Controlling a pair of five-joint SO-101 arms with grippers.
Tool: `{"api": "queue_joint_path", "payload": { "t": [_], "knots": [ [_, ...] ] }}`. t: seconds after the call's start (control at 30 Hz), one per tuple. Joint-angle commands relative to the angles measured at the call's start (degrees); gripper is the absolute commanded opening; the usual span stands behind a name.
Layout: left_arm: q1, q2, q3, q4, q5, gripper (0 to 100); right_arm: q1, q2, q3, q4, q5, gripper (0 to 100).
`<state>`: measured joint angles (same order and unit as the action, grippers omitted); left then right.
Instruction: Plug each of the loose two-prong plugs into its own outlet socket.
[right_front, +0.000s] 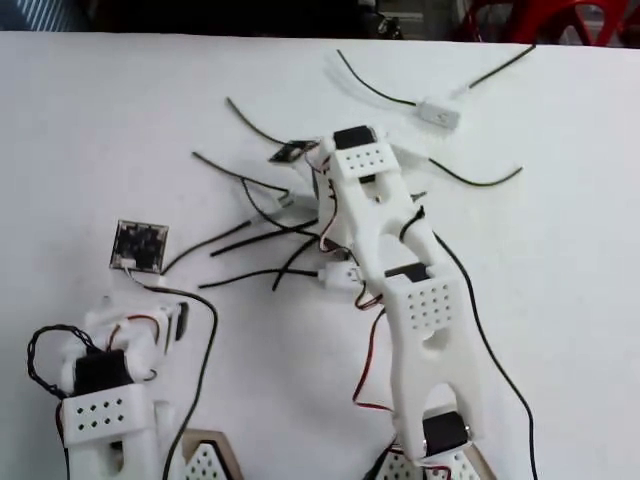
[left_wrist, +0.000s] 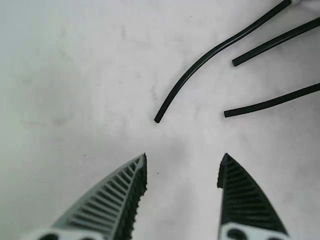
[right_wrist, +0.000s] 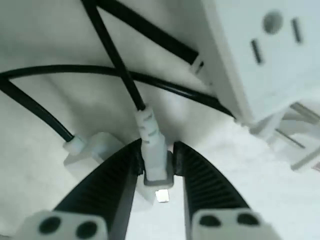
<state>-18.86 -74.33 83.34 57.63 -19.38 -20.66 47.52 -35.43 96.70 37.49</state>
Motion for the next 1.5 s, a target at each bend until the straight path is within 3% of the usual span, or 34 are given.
{"api": "queue_joint_path", "payload": {
  "t": [0.0, 0.4, 0.87, 1.1, 1.47],
  "knots": [
    [-0.40, -0.92, -1.23, -1.14, -0.53, 23, -1.54, -1.63, -1.32, 1.01, -2.81, 13.5],
    [-0.40, -0.92, -1.23, -1.05, -0.53, 23, -1.89, -2.42, -1.41, -0.75, -2.73, 13.2],
    [-0.40, -0.92, -1.23, -1.05, -0.53, 23, -1.45, -4.53, -1.41, -3.21, -2.73, 3.1],
    [-0.40, -0.92, -1.23, -1.05, -0.53, 23, -1.19, -15.60, -0.70, 1.71, -3.43, 1.6],
    [-0.66, -0.92, -5.54, -0.70, 0.53, 23, -3.82, -41.98, 18.02, 1.63, -15.47, 1.6]
  ]
}}
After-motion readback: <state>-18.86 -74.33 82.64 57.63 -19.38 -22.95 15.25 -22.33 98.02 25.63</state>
